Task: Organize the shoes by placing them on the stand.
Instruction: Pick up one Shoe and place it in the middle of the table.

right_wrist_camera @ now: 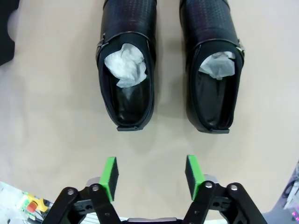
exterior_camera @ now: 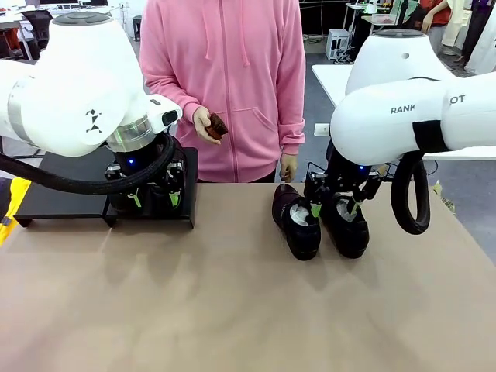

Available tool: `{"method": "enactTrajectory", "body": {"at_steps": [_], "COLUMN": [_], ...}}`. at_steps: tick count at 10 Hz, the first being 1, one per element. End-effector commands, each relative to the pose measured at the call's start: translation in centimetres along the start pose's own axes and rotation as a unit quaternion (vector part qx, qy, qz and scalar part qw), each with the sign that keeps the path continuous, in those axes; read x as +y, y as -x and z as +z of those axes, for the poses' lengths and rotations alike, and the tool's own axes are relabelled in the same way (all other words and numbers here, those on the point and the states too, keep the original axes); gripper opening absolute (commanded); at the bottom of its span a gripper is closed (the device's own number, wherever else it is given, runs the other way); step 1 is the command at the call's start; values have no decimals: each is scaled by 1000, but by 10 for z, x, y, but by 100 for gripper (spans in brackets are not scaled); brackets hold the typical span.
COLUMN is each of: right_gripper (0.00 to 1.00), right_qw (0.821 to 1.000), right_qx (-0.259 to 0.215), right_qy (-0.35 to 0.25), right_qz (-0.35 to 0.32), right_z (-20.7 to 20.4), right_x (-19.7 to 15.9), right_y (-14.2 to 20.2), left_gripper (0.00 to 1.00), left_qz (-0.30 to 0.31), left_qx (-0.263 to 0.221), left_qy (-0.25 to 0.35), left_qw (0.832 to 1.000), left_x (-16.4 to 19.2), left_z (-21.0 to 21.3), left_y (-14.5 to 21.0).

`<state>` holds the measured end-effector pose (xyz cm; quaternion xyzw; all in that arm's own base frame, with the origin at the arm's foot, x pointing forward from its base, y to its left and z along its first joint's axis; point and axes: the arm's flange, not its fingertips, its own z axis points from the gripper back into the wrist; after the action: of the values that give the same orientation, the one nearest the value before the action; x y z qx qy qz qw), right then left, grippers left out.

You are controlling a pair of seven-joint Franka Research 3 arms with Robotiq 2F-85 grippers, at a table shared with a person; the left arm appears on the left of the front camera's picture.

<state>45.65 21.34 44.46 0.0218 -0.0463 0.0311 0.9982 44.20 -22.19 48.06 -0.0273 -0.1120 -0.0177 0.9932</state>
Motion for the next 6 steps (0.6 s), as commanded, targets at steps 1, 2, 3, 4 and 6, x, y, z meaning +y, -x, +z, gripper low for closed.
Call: {"method": "enactTrajectory", "body": {"at_steps": [1, 2, 3, 4, 6], "right_gripper": [60, 60, 60, 60, 60], "right_qw": [1000, 1000, 1000, 998, 1000], "right_qx": [-17, -20, -25, -24, -5], "right_qy": [16, 14, 13, 27, 1], "right_qz": [-9, -11, -11, -57, -3], "right_z": [2, 3, 4, 9, 2], "right_x": [2, 2, 2, 6, 2], "right_y": [0, 0, 0, 3, 0], "left_gripper": [74, 74, 74, 74, 74], "left_qz": [0, 0, 0, 0, 0], "left_qx": [-1, -1, -1, -1, -1], "left_qy": [0, 0, 0, 0, 0], "left_qw": [1000, 1000, 1000, 1000, 1000], "left_x": [1, 1, 1, 1, 1], "left_z": [1, 1, 1, 1, 1], "left_y": [-1, -1, -1, -1, -1]}}
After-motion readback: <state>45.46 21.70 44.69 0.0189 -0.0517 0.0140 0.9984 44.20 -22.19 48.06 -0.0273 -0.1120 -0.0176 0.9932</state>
